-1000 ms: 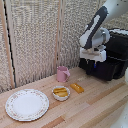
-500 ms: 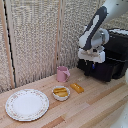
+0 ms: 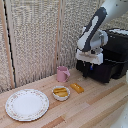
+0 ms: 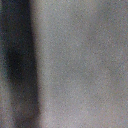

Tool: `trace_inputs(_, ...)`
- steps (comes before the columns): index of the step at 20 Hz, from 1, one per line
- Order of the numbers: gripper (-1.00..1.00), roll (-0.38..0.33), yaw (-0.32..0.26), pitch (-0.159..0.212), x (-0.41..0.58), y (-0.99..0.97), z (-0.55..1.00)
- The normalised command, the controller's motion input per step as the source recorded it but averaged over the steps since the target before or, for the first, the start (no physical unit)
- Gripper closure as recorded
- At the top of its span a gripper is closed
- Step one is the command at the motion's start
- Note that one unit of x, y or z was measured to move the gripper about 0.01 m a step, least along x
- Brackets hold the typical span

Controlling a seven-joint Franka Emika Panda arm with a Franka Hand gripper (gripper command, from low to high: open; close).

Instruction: Carefully navigate your gripper to the air fryer's handle. Confidently seize the handle using your gripper. Gradually bring the handle toward yourself to access the air fryer.

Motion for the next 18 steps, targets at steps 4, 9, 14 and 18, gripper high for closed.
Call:
trace_inputs(4,-1.00,0.004,-0.022,0.008,-0.039,0.74,-0.18)
trace_inputs(9,-1.00,-0.019,-0.024,-0.064,0.006,-0.15,0.10)
trace_inputs(14,-1.00,-0.025,-0.064,-0.071,-0.065,-0.11,0.51)
trace_inputs(18,-1.00,0.015,-0.035,0.033,0.034,0.00,0.64)
